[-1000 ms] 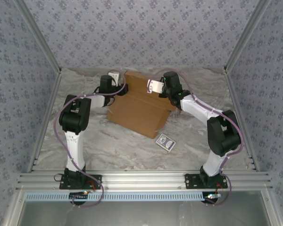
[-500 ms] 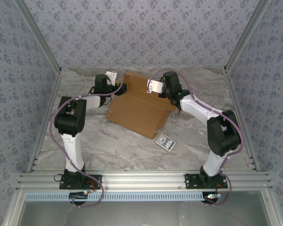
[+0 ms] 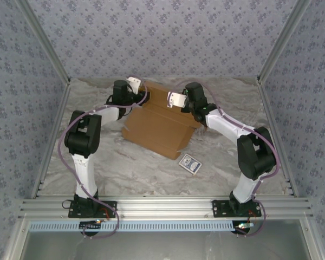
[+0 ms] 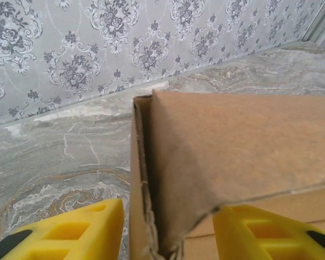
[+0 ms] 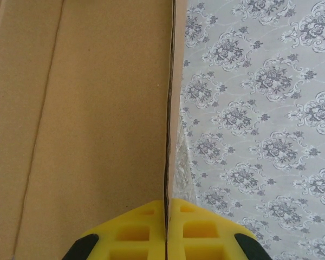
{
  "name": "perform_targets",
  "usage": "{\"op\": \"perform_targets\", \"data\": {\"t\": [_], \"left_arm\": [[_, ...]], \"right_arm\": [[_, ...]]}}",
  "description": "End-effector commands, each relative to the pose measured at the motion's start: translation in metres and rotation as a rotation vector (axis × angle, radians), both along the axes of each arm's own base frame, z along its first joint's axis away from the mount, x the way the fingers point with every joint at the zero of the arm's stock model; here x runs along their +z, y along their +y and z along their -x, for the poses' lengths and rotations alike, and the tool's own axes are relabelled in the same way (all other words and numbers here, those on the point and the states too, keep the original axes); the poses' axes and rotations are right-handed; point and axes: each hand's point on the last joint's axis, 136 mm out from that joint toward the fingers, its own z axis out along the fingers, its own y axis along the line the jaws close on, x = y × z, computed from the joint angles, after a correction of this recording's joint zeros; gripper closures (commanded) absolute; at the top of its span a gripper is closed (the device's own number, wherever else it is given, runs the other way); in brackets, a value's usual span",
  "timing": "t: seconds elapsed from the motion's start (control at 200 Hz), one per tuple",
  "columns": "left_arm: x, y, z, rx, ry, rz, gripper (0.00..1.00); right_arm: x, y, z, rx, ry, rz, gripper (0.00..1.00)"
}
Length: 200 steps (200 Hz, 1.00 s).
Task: Fold the paper box
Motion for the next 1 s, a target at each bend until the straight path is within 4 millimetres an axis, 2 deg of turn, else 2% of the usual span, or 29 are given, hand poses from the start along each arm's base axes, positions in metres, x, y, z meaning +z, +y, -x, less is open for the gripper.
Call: {"op": "perform_targets", "data": {"t": [0.0, 0.085, 0.225, 0.355, 0.58, 0.745, 0.825, 0.994], "left_arm": [[0.014, -0.003, 0.0, -0.031, -0.057, -0.008, 0.54], [0.013, -0.005, 0.005, -0.057, -0.067, -0.004, 0.52], [0.017, 0.002, 0.018, -0.081, -0.05, 0.008, 0.41], [0.03, 0.015, 0.029, -0.064, -0.018, 0.04, 0.35], [0.065, 0.033, 0.041, -0.051, 0.063, 0.141, 0.3], [0.094, 0.032, 0.04, -0.07, 0.155, 0.251, 0.29], [0.106, 0.036, 0.031, -0.028, 0.182, 0.299, 0.28], [0.104, 0.036, 0.005, 0.049, 0.305, 0.362, 0.28]], "right_arm": [[-0.017, -0.002, -0.001, 0.007, 0.001, 0.097, 1.0], [-0.015, -0.002, -0.004, 0.004, -0.037, 0.129, 1.0], [-0.012, -0.001, -0.005, 0.007, -0.06, 0.137, 1.0], [-0.012, -0.002, -0.007, 0.005, -0.077, 0.146, 1.0], [-0.016, -0.001, -0.007, 0.01, -0.085, 0.147, 1.0], [-0.016, -0.001, -0.008, 0.01, -0.085, 0.146, 1.0], [-0.016, -0.001, -0.008, 0.011, -0.085, 0.144, 1.0], [-0.017, 0.0, -0.008, 0.011, -0.084, 0.144, 1.0]]}}
